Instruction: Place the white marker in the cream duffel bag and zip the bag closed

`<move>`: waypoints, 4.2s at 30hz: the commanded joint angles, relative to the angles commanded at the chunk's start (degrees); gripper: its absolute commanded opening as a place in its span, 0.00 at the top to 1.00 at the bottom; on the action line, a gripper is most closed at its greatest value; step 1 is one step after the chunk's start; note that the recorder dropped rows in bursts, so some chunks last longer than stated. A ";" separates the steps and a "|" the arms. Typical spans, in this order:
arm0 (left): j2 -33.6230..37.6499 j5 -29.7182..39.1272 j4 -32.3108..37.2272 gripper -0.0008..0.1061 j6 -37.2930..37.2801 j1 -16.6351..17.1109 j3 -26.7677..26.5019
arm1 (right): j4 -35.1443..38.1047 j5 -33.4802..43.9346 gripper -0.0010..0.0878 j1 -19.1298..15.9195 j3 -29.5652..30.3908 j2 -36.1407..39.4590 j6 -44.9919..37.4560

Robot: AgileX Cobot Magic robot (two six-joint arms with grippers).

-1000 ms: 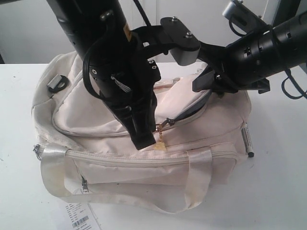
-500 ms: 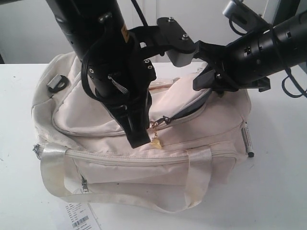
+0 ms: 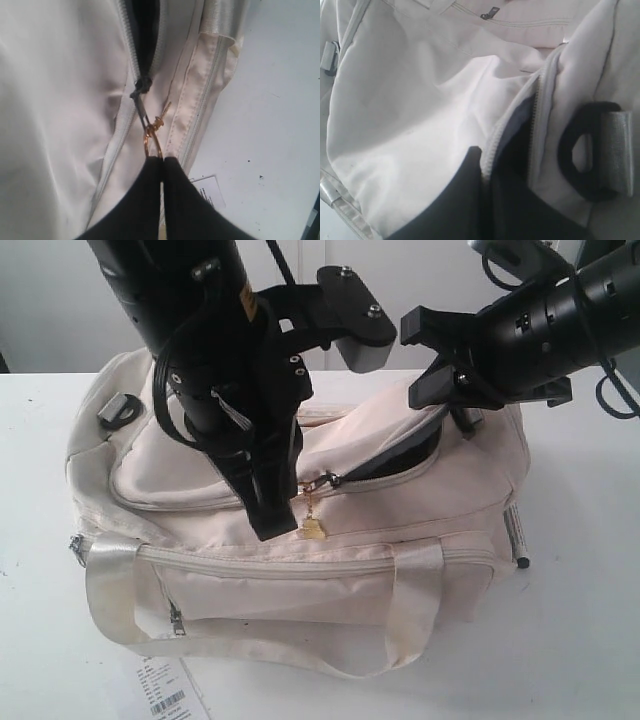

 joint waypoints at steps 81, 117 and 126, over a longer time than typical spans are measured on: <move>-6.11 0.00 9.20 0.99 -10.23 0.37 4.32 | -7.54 2.08 0.99 -1.67 0.11 0.68 -2.86; -6.11 0.00 5.92 0.99 -12.57 4.06 5.03 | 15.15 26.70 0.32 0.35 4.46 -8.39 -87.19; -6.11 -0.05 5.92 0.99 -12.79 4.06 5.03 | 21.35 15.68 0.24 6.19 6.77 -4.86 -87.09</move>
